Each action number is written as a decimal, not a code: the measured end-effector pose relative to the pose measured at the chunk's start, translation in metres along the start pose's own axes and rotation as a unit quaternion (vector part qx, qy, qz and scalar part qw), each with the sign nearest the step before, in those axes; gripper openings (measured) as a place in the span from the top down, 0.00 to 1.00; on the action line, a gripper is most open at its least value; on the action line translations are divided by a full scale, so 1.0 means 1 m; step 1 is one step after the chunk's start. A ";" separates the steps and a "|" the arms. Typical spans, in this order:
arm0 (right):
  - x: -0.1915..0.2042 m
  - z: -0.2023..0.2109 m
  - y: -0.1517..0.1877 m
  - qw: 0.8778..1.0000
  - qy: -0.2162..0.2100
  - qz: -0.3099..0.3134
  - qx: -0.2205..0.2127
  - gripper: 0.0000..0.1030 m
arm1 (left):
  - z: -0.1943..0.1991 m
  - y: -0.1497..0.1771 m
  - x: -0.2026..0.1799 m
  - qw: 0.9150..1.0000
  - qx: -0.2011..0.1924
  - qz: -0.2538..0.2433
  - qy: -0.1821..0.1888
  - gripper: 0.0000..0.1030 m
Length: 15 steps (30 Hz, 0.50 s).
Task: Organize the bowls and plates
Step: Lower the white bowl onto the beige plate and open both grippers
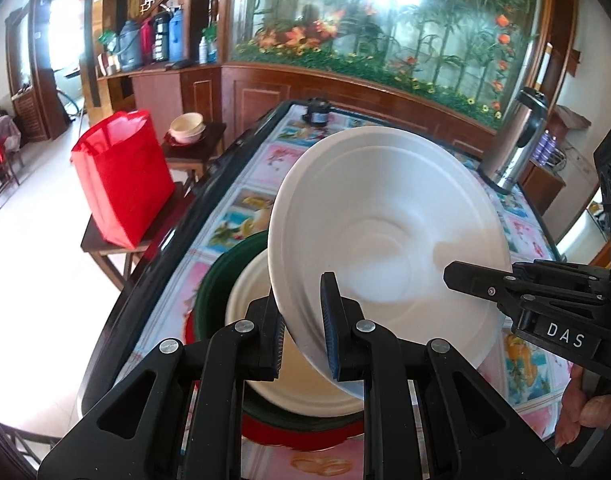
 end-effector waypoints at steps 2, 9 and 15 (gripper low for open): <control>0.006 -0.007 0.003 1.000 -0.002 0.008 0.008 0.86 | -0.002 0.004 0.007 1.000 0.005 0.004 -0.004 0.84; 0.016 -0.018 0.012 1.000 -0.002 0.015 0.023 0.86 | -0.014 0.018 0.020 1.000 0.024 0.011 -0.008 0.84; 0.015 -0.022 0.019 0.999 0.001 0.012 0.032 0.86 | -0.022 0.024 0.019 0.999 0.032 0.010 -0.012 0.84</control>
Point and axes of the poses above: each gripper's, at about its wrist camera, not at the fingertips, and z roughly against the way its jaws point, x to its left, y to its underside, the point moved 7 cm from there along -z, roughly the way its jaws point, and after that the axes turned 8 degrees about y, right-handed, at the moved point
